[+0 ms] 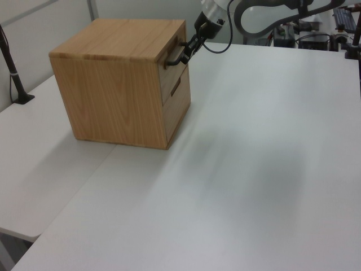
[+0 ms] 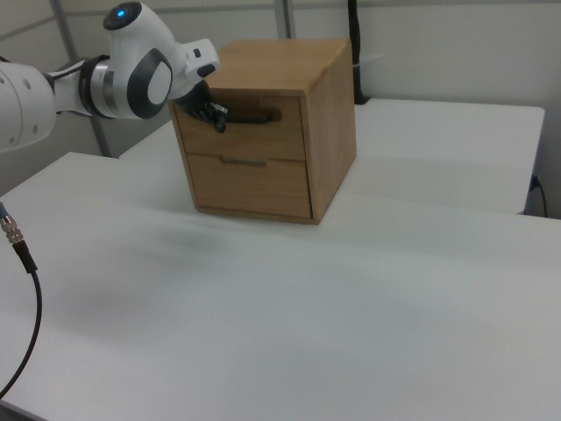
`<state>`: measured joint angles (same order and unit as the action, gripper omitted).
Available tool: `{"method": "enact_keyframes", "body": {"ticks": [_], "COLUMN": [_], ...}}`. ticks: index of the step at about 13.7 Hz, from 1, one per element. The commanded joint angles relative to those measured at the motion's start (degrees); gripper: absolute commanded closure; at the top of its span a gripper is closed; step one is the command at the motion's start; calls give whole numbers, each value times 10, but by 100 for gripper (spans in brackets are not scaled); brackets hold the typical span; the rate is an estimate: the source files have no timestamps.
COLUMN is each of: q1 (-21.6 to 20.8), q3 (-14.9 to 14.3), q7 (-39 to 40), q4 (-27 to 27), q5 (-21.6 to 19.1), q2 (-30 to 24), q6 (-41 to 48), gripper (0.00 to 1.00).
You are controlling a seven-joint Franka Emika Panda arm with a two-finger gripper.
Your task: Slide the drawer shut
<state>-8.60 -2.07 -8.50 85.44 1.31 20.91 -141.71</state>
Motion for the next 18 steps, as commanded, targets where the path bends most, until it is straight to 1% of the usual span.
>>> {"method": "enact_keyframes", "body": {"ticks": [1,2,3,4,5,6,7,8,9,11,14,16,18], "q1": [-12,-10,-9,-7,-5,-5,-5,-5,-5,-1,16,14,15], "q3": [-14,-14,-14,-14,-15,-16,-22,-34,-38,-39,-41,-52,-53], "q7": [-9,-3,29,55,73,79,75,73,73,74,74,74,74], "q4": [35,48,50,52,55,62,79,89,95,98,96,94,91], "q5": [-1,-3,-7,-9,-10,-10,-10,-10,-10,-9,-7,-6,-6], "q2": [-64,-99,-124,-146,-167,-189,-220,-238,-249,-260,-260,-257,-250], "q6": [38,136,260,327,387,439,484,496,499,499,494,495,499], "gripper": [99,98,95,89,80,66,33,3,0,0,0,0,0]}}
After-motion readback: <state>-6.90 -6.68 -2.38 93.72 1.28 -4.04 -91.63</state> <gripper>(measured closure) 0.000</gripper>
